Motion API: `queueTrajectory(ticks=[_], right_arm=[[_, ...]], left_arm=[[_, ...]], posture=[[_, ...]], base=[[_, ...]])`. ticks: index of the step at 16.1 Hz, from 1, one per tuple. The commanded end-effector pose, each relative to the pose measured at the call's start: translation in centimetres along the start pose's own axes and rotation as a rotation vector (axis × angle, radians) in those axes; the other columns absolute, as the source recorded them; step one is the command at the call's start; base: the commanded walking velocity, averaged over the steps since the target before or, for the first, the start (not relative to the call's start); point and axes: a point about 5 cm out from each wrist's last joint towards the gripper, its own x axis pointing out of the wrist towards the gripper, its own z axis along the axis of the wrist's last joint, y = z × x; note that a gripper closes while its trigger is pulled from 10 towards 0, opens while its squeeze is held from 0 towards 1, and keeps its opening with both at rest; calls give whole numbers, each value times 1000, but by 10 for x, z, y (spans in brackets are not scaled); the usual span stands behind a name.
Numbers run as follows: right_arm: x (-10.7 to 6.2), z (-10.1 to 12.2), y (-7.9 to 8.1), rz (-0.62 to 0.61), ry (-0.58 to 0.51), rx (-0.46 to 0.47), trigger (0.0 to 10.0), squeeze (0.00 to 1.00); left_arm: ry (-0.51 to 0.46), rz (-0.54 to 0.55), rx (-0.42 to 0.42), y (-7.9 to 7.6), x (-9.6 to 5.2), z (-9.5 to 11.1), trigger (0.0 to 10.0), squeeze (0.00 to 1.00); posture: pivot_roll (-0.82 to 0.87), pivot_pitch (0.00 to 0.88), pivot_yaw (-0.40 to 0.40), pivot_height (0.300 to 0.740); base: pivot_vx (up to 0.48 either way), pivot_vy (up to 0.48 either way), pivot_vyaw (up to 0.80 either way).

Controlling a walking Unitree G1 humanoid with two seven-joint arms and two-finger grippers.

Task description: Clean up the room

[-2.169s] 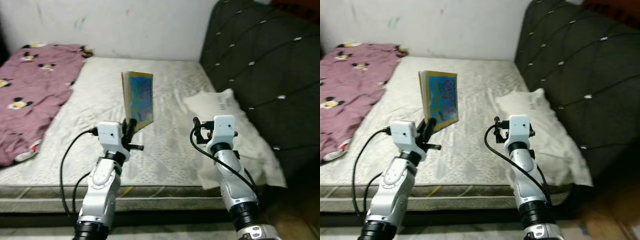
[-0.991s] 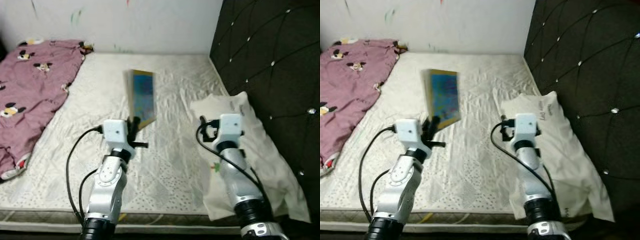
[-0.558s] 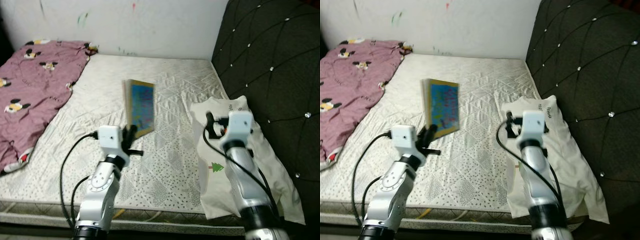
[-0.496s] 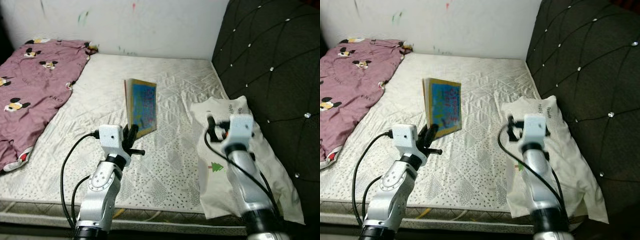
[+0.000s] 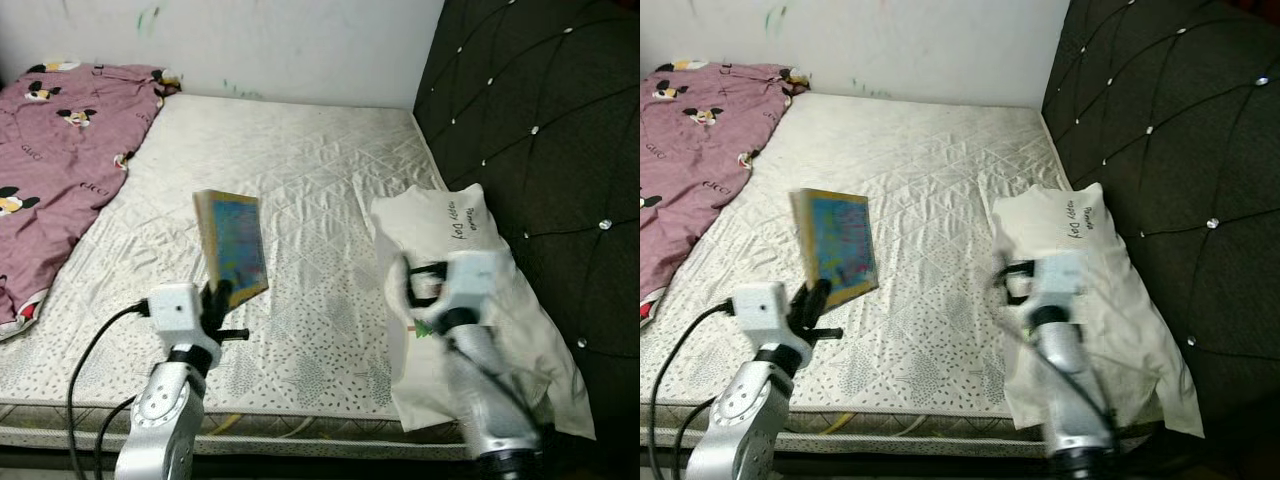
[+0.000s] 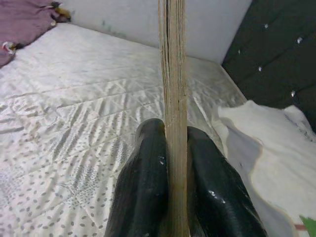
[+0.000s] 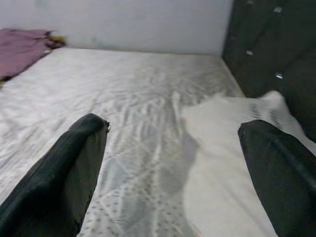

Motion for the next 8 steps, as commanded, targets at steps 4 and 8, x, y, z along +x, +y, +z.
queueTrajectory(ticks=[4, 8], right_arm=[[-7, -2, 5, 31, 22, 17, 10000, 0], [-12, -4, 9, 19, 28, 30, 10000, 0]], left_arm=[[-11, -82, -52, -12, -9, 7, 10000, 0], [-17, -110, -80, -15, -6, 11, 10000, 0]], posture=[[-29, 103, -69, 740], [-44, 115, -53, 740]], base=[[0, 0, 0], [0, 0, 0]])
